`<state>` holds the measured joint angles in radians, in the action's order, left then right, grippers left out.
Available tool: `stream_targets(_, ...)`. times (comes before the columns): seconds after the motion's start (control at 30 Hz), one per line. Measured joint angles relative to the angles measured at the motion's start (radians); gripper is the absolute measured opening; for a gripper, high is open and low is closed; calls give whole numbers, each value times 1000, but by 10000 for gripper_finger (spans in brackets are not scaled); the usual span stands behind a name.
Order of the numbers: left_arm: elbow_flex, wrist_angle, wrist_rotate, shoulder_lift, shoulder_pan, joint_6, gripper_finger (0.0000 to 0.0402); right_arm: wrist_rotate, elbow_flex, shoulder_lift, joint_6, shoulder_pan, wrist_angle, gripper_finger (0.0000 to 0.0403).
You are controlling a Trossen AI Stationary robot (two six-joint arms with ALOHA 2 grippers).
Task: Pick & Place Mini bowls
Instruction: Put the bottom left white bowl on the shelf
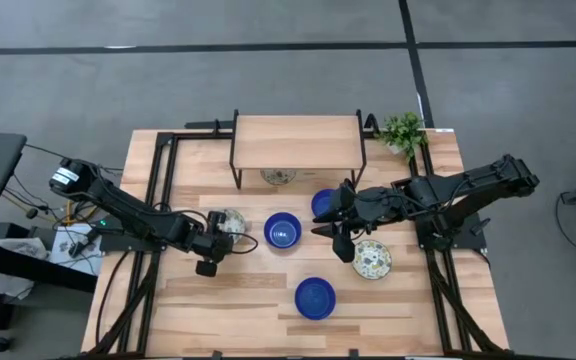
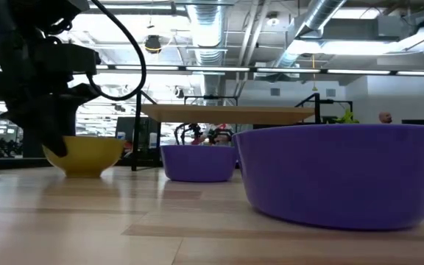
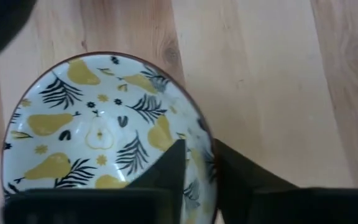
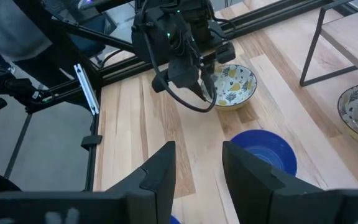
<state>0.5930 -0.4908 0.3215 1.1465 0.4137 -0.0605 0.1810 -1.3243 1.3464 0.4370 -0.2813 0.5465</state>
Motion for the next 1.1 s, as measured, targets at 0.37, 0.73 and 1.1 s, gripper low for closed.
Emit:
stream_targets(0.37,31,-11,-12,-1,0,-11,12,0,0,0,0,0,0,120)
stream_targets(0.73,253,-215,46,0,0,85,11,0,0,0,1,0,-9,120)
stream_targets(1.1,506,-235,134,0,-52,243,11,-2,-41,-4,6,0,-26,120)
